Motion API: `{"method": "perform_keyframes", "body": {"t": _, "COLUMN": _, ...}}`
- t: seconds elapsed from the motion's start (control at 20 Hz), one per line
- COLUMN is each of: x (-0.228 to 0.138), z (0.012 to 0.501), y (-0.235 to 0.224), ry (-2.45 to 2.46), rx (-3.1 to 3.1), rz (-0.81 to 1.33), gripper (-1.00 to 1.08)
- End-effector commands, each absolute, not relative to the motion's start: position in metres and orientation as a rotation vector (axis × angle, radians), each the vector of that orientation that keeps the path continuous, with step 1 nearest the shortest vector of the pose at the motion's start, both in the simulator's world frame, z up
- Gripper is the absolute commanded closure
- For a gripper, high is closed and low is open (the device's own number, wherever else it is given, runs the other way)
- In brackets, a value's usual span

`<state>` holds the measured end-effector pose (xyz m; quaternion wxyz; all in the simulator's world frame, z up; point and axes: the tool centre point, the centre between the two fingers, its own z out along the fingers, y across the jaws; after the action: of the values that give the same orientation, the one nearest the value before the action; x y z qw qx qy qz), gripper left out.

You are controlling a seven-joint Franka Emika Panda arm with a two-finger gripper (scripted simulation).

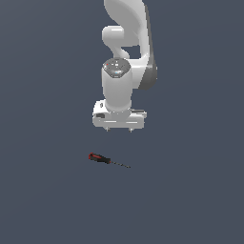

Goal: Pick up the object and move it to a goal position.

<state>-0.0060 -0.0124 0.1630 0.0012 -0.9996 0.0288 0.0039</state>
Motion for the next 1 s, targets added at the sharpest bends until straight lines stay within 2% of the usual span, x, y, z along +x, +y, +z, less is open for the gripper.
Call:
{"method": "perform_keyframes", "body": {"t": 0.0, "x": -0.006, "z": 0.163, "y": -0.012, "ry": 0.09, "rx": -3.138, "rz": 0.012, "gripper": -0.92}}
{"method": "perform_keyframes", "body": {"t": 0.45, "x": -0.005, "z": 0.172, "y": 0.008, "ry": -0.033, "rx": -3.155, "rz": 0.007, "gripper": -0.92}}
{"method": "perform_keyframes", "body": {"t": 0.95, "x": -0.003, "z": 0.17, "y": 0.006, "ry": -0.091, "rx": -3.155, "rz": 0.008, "gripper": -0.92}}
